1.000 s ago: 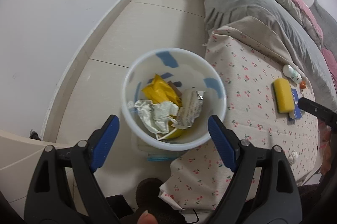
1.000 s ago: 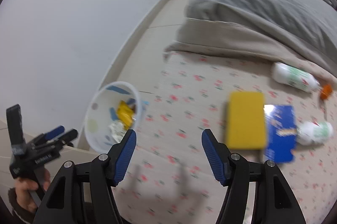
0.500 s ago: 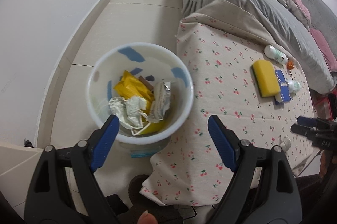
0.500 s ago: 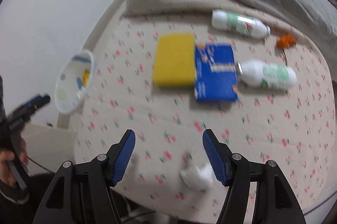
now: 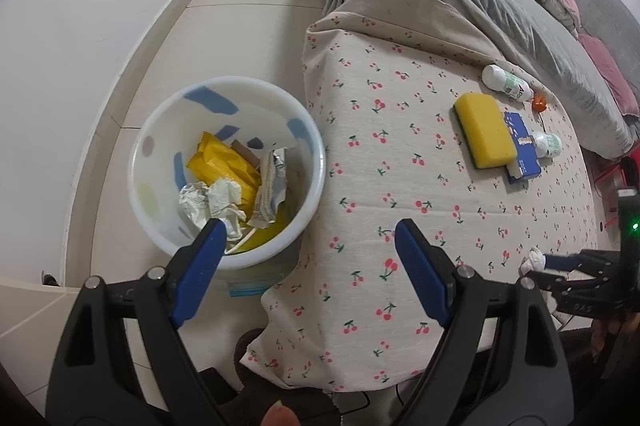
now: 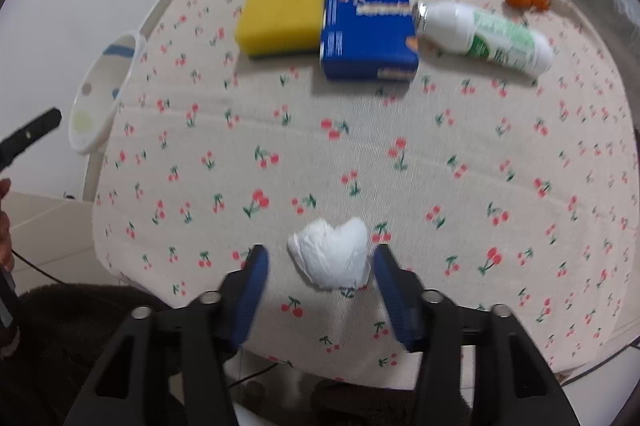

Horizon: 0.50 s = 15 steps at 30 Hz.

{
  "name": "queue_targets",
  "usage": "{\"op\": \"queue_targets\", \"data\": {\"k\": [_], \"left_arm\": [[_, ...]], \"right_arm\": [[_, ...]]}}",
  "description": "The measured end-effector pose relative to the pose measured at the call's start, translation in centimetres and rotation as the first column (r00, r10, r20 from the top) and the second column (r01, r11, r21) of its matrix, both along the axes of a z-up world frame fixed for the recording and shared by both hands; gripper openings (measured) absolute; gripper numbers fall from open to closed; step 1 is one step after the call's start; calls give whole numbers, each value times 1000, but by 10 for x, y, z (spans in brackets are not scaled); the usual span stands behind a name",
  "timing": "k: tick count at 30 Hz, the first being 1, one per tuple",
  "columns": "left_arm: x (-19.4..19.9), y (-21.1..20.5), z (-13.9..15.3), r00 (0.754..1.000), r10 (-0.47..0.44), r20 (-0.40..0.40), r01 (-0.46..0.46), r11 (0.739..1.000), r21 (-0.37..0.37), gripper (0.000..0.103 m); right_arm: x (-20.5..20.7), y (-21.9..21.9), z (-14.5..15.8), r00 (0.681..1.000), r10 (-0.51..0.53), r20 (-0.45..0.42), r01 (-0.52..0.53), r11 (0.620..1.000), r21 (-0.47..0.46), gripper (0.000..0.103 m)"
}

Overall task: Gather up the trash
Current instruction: 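Lower the right tool onto the white crumpled tissue and close on it, then grasp the yellow sponge with the left tool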

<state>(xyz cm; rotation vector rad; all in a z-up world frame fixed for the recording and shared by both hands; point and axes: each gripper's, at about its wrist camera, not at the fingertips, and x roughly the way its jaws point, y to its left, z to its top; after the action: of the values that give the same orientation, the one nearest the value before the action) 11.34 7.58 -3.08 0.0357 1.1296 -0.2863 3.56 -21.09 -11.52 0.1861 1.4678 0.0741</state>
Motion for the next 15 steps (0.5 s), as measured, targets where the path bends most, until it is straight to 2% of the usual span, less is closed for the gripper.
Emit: {"op": "queue_targets", "data": {"k": [5, 15], "left_arm": [[2, -14, 0, 1000, -7, 0, 7, 1000, 5, 86], [11, -56, -9, 999, -33, -34, 34, 999, 20, 86]], "right_arm": [[2, 0, -2, 1000, 21, 7, -21, 1000, -6, 24], [20, -41, 19, 991, -63, 116, 58, 997, 42, 22]]}}
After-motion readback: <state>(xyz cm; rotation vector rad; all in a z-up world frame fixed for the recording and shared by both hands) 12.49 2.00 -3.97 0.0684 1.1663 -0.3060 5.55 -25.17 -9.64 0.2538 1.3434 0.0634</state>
